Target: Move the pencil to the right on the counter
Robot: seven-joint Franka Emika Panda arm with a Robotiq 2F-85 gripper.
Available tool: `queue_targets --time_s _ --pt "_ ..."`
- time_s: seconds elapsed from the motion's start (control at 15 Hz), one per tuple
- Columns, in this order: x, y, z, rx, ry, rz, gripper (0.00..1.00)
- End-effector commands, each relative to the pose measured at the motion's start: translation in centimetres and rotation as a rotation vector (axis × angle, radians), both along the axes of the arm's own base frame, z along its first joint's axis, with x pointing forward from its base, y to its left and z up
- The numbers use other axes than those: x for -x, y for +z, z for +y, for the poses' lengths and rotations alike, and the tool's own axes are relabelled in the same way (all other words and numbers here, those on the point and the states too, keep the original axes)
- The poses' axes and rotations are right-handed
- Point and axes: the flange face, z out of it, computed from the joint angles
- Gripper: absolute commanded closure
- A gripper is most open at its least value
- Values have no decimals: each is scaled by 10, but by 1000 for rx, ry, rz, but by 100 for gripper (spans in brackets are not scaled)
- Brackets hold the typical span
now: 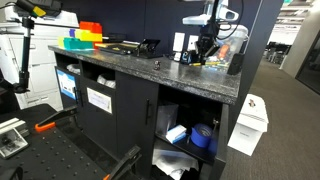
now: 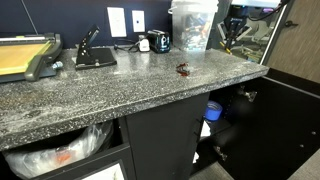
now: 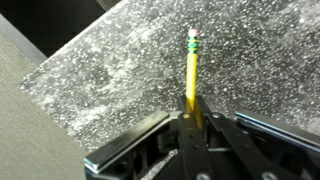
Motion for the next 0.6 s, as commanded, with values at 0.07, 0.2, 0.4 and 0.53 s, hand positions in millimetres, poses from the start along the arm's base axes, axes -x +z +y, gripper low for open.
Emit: queue_targets --time_s 0.07,0.2,0.4,0.53 --pt "9 -29 -43 6 -33 52 98" --pt "12 -51 -48 6 -46 78 98" --pt "16 -78 -47 11 -50 116 98" --pt "16 -74 -50 15 -53 115 98"
